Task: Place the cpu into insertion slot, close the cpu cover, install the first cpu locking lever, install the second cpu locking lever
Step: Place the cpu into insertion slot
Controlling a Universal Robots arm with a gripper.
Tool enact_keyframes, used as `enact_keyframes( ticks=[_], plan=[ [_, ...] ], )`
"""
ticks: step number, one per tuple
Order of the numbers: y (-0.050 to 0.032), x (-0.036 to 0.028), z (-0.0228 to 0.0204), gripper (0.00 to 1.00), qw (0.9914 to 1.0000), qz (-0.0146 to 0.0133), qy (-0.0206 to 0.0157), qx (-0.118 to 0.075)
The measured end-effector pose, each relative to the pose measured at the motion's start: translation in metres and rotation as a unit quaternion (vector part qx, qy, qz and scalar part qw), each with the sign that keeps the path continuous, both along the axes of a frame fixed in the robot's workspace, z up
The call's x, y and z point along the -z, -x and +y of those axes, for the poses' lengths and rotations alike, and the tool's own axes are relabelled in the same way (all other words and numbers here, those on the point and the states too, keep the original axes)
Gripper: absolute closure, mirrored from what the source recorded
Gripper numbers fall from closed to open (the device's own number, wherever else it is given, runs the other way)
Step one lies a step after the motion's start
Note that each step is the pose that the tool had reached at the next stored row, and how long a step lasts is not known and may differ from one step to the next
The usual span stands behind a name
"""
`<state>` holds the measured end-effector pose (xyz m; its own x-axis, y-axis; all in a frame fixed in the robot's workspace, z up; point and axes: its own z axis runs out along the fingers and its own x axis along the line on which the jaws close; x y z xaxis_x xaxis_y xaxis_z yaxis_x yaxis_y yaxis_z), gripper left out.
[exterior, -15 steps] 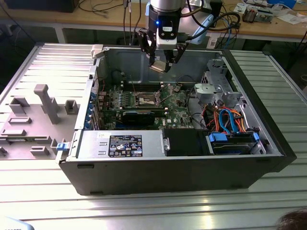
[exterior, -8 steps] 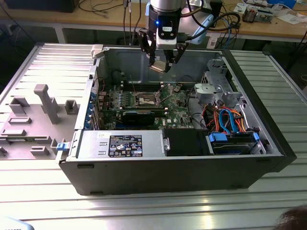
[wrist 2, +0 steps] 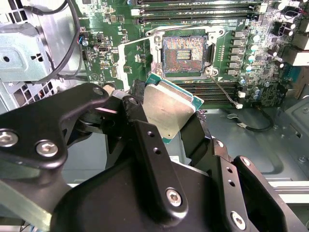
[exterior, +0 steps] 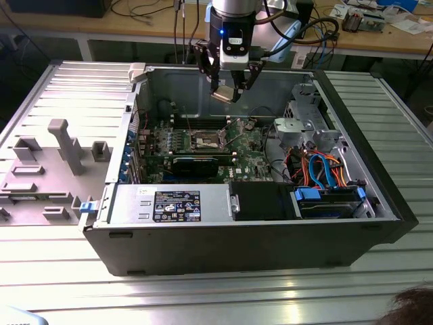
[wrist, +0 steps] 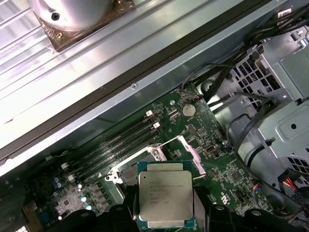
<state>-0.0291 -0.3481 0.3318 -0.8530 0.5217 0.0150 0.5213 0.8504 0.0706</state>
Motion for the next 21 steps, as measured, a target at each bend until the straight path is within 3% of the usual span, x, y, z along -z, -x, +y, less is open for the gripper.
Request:
enact_keyframes(
  ticks=[21],
  plan=[
    [0.0,0.0,0.0,0.45,0.99994,0.0,0.0,0.011]
  ],
)
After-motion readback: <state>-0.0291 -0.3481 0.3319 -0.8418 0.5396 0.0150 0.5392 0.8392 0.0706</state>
